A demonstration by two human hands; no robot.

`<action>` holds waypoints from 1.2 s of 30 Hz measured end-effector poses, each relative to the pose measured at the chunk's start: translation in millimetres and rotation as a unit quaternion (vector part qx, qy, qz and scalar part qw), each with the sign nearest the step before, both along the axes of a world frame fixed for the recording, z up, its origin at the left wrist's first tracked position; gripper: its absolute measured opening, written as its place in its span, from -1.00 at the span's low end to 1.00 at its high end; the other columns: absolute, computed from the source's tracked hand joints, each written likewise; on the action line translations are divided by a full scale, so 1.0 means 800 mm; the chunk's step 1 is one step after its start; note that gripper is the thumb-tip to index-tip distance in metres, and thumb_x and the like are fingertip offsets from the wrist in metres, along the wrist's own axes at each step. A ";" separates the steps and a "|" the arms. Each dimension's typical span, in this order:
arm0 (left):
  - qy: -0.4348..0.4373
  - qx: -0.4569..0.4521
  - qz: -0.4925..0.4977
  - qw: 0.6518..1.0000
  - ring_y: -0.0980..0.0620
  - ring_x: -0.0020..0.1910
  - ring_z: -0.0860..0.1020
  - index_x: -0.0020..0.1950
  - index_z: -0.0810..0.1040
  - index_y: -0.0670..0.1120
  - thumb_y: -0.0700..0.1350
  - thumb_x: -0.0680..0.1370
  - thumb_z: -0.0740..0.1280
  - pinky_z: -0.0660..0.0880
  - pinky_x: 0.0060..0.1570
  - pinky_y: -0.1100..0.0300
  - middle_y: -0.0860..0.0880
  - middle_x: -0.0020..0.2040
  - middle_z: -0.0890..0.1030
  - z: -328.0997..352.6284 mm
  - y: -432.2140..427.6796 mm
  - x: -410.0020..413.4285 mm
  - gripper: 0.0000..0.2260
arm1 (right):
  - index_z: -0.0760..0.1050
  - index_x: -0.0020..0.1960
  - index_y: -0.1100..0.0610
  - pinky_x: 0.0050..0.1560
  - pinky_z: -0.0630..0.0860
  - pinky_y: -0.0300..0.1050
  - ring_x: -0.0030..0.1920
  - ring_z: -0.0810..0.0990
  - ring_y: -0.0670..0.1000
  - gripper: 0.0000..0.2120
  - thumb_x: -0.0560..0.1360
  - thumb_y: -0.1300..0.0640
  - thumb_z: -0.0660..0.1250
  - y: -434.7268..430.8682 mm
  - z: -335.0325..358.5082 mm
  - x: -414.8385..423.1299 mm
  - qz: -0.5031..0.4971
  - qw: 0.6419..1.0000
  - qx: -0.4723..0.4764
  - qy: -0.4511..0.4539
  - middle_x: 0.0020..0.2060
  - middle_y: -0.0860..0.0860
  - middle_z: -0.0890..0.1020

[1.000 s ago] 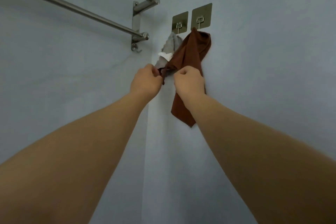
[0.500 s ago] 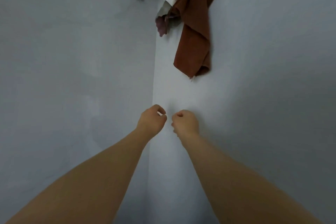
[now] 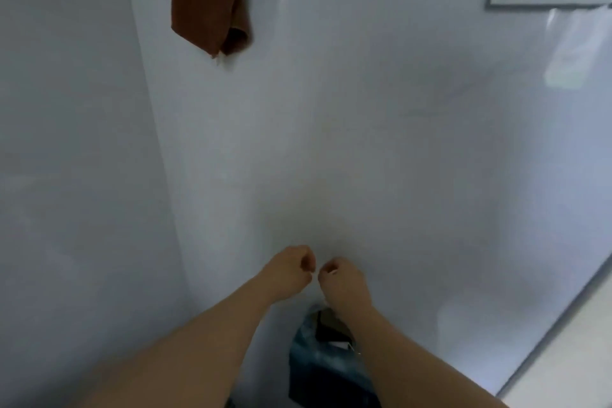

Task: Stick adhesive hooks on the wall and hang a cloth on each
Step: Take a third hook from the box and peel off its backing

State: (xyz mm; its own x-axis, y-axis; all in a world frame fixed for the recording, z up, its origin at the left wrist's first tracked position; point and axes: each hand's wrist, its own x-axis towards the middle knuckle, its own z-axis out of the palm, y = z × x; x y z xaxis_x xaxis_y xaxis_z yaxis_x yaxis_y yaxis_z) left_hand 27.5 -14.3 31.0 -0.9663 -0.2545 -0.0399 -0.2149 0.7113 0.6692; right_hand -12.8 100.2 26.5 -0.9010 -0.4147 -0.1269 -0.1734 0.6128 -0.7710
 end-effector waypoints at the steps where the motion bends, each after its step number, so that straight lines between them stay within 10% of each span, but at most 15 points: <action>1: -0.014 -0.026 -0.031 0.999 0.03 -0.01 0.47 -0.16 0.43 -0.02 -0.31 0.50 0.22 0.38 -0.08 0.28 -0.01 -0.04 0.44 -0.010 0.006 -0.002 -0.82 | 0.47 0.00 0.12 -0.01 0.52 -0.06 -0.10 0.52 0.04 -0.87 0.53 0.19 0.16 0.011 -0.006 0.000 0.000 1.000 0.023 0.007 -0.05 0.09 0.58; 9: -0.081 -0.229 -0.109 0.964 -0.05 0.28 0.26 0.06 0.61 0.08 -0.15 0.54 0.18 0.29 0.22 0.11 0.01 0.31 0.30 -0.062 0.044 0.012 -0.75 | 0.56 0.14 0.04 0.19 0.31 -0.12 0.24 0.34 0.09 -0.71 0.56 0.10 0.11 0.067 -0.040 0.022 0.100 0.955 0.236 0.150 0.22 0.03 0.40; 15: -0.028 -0.338 -0.073 0.938 -0.07 0.26 0.30 0.32 0.45 0.11 -0.17 0.54 0.21 0.25 0.00 0.14 -0.05 0.31 0.30 -0.083 0.039 0.016 -0.63 | 0.47 0.23 0.06 0.20 0.29 -0.09 0.23 0.32 0.10 -0.69 0.54 0.13 0.11 0.063 -0.058 0.029 0.058 0.943 0.299 0.135 0.22 0.06 0.37; 21: 0.031 -0.374 -0.085 0.923 0.11 -0.46 0.48 -0.52 0.55 0.13 0.02 -0.17 0.61 0.13 -0.45 0.31 0.07 -0.40 0.46 -0.103 0.034 0.001 -0.65 | 0.38 0.30 0.04 0.18 0.31 -0.08 0.23 0.32 0.10 -0.66 0.54 0.11 0.12 0.065 -0.065 0.023 0.034 0.948 0.293 0.119 0.22 0.07 0.36; 31: 0.149 -0.328 -0.076 0.930 0.09 -0.22 0.28 -0.53 0.52 0.01 -0.11 -0.01 0.63 0.30 -0.40 0.31 0.04 -0.29 0.52 -0.106 0.042 -0.011 -0.71 | 0.39 0.30 0.04 0.23 0.31 -0.09 0.27 0.32 0.09 -0.67 0.57 0.15 0.10 0.061 -0.077 0.013 0.017 0.956 0.258 0.136 0.28 0.04 0.35; 36: 0.141 -0.280 -0.078 0.946 0.10 -0.33 0.53 -0.49 0.54 0.04 -0.03 -0.06 0.65 0.40 -0.45 0.34 0.06 -0.28 0.53 -0.092 0.042 -0.014 -0.67 | 0.48 0.23 0.04 0.19 0.31 -0.12 0.24 0.34 0.06 -0.70 0.59 0.15 0.08 0.060 -0.078 0.003 0.015 0.952 0.248 0.177 0.25 0.01 0.41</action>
